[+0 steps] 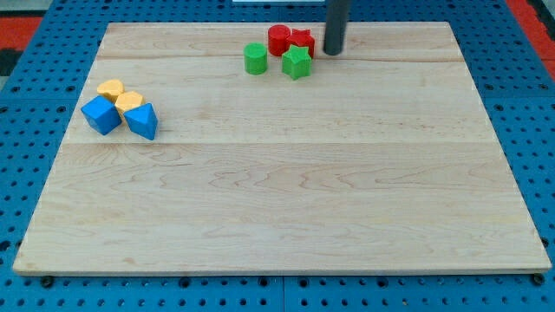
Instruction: Separate the red circle from the red star
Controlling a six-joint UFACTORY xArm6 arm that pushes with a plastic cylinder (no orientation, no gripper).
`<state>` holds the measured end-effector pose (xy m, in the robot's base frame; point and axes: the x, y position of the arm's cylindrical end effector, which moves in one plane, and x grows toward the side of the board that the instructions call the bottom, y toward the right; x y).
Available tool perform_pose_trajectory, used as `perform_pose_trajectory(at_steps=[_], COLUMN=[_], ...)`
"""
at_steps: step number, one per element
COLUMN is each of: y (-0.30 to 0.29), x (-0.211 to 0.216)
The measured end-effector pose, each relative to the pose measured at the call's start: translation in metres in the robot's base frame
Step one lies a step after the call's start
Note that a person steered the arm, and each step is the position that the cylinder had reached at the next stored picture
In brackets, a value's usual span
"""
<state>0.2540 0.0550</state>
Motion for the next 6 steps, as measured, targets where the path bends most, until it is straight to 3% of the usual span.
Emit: perform_pose_trajectory(at_steps=[1,2,4,6], y=[-0.049,0.006,-0.124,-0.154], x=[0.000,-0.049,-0.058,0.020])
